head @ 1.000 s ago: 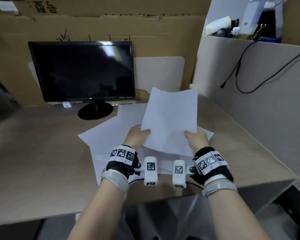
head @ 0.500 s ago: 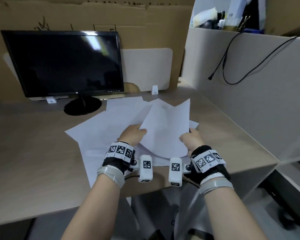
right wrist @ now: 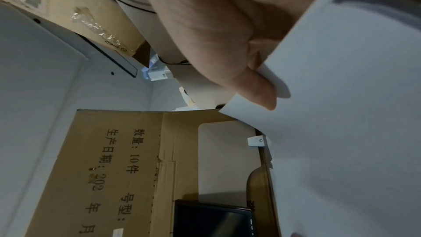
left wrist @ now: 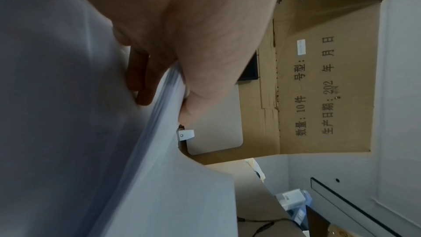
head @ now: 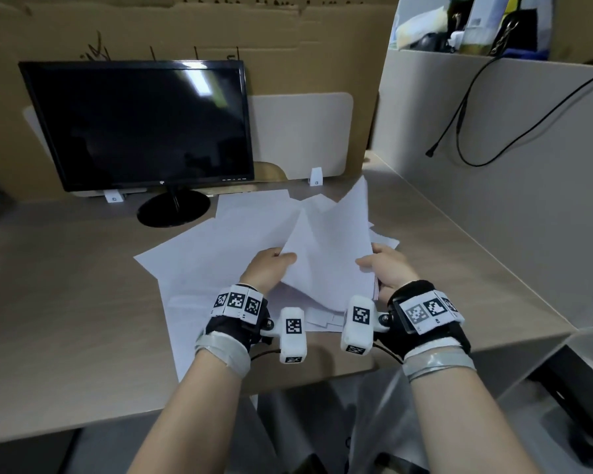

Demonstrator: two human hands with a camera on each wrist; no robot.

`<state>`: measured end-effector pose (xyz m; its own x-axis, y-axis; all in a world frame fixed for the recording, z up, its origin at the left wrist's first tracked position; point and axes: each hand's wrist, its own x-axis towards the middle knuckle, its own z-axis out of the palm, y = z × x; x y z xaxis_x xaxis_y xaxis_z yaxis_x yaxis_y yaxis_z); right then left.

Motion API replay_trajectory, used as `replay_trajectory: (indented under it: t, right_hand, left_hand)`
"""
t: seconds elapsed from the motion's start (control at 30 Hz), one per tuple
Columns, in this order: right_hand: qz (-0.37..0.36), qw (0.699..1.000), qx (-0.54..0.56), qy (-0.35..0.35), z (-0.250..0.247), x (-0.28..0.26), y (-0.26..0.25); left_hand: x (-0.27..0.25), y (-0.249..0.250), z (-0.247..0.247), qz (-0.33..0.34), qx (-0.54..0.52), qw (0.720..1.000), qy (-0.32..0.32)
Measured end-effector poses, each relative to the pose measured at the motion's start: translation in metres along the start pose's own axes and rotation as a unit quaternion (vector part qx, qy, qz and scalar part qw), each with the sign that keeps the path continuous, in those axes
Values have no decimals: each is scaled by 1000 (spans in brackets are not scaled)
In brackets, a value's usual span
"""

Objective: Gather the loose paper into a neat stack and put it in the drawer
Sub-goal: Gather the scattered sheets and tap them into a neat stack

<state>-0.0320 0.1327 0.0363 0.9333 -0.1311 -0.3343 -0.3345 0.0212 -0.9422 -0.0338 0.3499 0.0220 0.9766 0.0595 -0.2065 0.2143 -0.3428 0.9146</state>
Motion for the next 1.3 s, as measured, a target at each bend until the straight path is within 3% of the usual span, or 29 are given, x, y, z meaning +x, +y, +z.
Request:
replay_trajectory:
  t: [0.13,0.27,0.47,0.6,0.8,1.0,1.17,1.3]
  right_hand:
    - [-14,998,52,16,-8,-6,-7]
    - [-1,995,95,18,-8,-10,1]
    - [21,998,51,13,-5,-4,4]
    - [9,999,-17,33,0,-4,8]
    - [-63,998,-20,-11,41,0,-18]
    - [-72,991,-100,-49,102,21,-19]
    - [-80,965,-238,-70,125,66,6]
    - [-65,970,-224,-67,125,57,5]
  left_hand:
    - [23,-17,8,-18,66,998,0]
    - [20,-15,6,-13,66,998,-1]
    - [16,-14,7,2,43,999,0]
    - [10,-2,-1,24,-4,999,42]
    - [16,2,-49,30,-43,993,110]
    - [12,-24,-103,-46,29,990,130]
    - [20,-44,-124,-134,190,960,155]
    - [29,-45,-129,-134,169,967,138]
